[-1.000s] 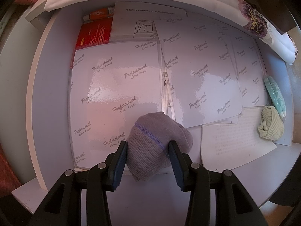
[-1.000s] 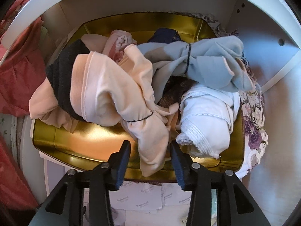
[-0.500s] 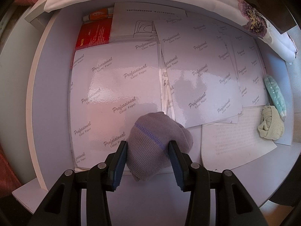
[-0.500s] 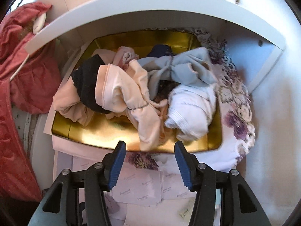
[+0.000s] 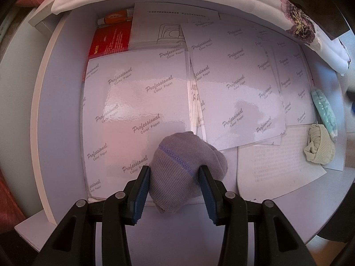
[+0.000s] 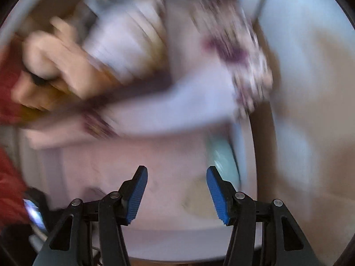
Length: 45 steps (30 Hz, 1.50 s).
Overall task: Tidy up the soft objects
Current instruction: 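Move the open right tool back down over the drawer, then grasp the light blue bagged item in the drawer with the right tool, then carry the lavender sock into the gold tray with the left tool while the right holds the bag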
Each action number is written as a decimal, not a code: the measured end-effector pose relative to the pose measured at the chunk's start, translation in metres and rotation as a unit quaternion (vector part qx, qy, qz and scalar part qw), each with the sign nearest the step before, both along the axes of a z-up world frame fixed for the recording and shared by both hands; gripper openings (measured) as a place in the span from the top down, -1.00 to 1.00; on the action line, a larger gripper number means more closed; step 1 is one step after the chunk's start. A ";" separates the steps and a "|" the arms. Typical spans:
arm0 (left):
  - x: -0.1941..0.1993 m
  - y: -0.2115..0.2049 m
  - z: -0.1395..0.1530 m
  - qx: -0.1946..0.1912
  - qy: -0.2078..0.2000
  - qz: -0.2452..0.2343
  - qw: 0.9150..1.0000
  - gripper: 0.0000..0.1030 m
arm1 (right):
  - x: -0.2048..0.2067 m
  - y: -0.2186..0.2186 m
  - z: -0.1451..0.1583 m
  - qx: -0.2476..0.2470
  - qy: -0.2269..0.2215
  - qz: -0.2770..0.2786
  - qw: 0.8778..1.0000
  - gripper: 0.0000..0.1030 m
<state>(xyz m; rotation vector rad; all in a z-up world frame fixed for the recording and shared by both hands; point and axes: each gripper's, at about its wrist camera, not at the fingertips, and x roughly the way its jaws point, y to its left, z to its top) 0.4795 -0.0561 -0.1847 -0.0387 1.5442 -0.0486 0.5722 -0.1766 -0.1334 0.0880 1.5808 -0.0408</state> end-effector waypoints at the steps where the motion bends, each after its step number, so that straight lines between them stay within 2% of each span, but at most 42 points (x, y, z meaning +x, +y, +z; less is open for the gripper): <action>1: 0.000 0.000 0.000 0.000 0.000 0.000 1.000 0.12 | -0.001 0.000 -0.006 -0.016 0.009 0.004 1.000 -0.10; 12: 0.000 0.000 0.000 0.000 0.001 0.001 1.000 0.12 | 0.007 0.007 -0.051 -0.112 0.029 0.038 0.993 -0.12; 18: 0.000 0.000 0.000 -0.001 0.000 0.002 1.000 0.12 | 0.012 0.016 -0.083 -0.168 0.049 0.071 0.982 -0.09; 20: 0.000 0.000 0.000 0.000 0.000 0.001 1.000 0.12 | 0.013 0.016 -0.090 -0.178 0.053 0.076 0.980 0.05; 23: 0.000 0.000 0.000 -0.001 0.000 0.002 1.000 0.12 | 0.017 0.014 -0.096 -0.189 0.059 0.074 0.977 0.54; 28: 0.000 -0.001 0.000 0.001 0.001 0.002 1.000 0.12 | 0.017 0.028 -0.078 -0.170 0.028 0.098 0.980 0.56; 35: 0.000 -0.001 0.001 0.001 0.000 0.000 1.000 0.12 | -0.005 0.074 -0.045 -0.052 0.005 0.135 0.989 0.55; 40: -0.001 0.000 0.001 -0.002 -0.001 0.000 1.000 0.12 | -0.023 0.093 -0.036 0.016 -0.019 0.124 0.992 0.56; 44: -0.001 0.000 0.001 -0.002 0.000 0.001 1.000 0.12 | -0.024 0.083 -0.023 0.061 -0.035 0.096 0.993 0.57; 45: -0.001 0.001 0.001 -0.002 0.000 0.002 1.000 0.12 | -0.023 0.069 -0.022 0.075 -0.039 0.079 0.993 0.57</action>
